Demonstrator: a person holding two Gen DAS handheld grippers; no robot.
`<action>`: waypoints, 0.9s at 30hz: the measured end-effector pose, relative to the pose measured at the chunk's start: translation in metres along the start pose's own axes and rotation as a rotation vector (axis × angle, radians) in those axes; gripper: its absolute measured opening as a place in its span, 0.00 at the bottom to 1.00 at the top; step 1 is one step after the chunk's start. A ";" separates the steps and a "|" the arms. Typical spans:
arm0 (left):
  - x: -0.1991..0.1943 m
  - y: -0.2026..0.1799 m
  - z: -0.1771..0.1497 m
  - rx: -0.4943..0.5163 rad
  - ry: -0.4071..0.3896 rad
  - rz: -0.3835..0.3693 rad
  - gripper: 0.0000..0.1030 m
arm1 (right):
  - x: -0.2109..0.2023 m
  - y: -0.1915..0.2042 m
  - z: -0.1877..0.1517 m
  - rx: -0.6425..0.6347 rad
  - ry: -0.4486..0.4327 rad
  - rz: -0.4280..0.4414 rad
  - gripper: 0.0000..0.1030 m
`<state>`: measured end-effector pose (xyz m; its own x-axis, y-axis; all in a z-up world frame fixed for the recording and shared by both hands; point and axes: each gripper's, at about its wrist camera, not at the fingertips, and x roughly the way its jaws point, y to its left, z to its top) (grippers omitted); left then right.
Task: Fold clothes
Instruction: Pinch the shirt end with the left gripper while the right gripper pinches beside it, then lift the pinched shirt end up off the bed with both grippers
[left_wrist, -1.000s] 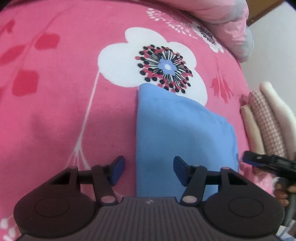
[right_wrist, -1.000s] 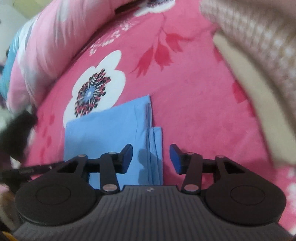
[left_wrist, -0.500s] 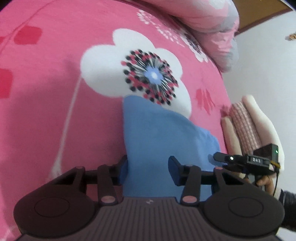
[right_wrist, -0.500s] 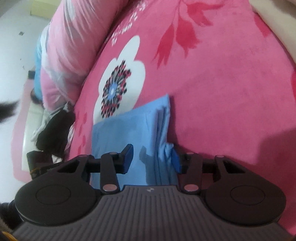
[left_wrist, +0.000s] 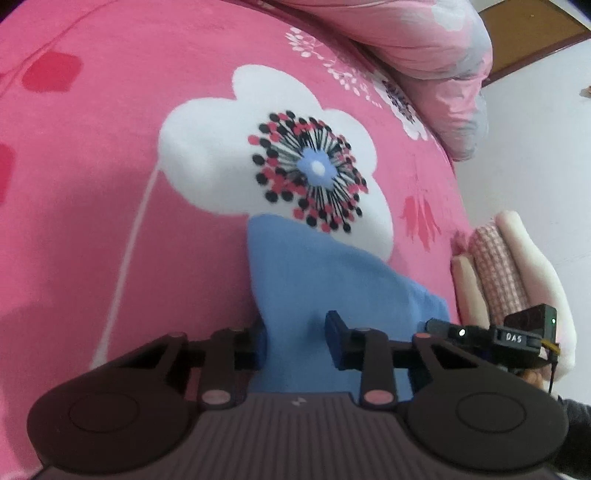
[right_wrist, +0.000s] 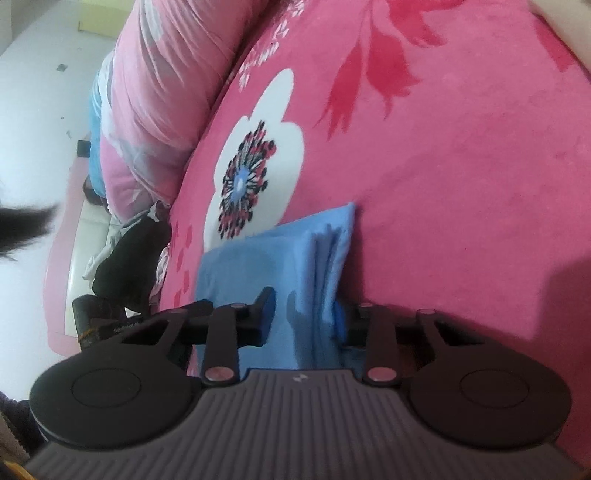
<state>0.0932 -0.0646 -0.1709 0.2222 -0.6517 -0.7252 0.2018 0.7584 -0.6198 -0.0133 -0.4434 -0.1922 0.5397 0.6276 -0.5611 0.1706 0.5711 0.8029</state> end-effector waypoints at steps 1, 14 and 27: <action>0.001 -0.005 -0.001 0.028 -0.014 0.025 0.29 | 0.004 0.000 0.004 -0.010 -0.001 -0.005 0.17; -0.057 -0.090 -0.041 0.232 -0.220 0.214 0.05 | -0.026 0.075 -0.011 -0.383 -0.051 -0.091 0.06; -0.199 -0.223 -0.108 0.353 -0.404 0.188 0.04 | -0.148 0.196 -0.094 -0.558 -0.256 -0.114 0.05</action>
<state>-0.0987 -0.1029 0.0791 0.6186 -0.5097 -0.5980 0.4145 0.8582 -0.3027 -0.1373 -0.3750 0.0296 0.7361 0.4389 -0.5153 -0.1803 0.8609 0.4757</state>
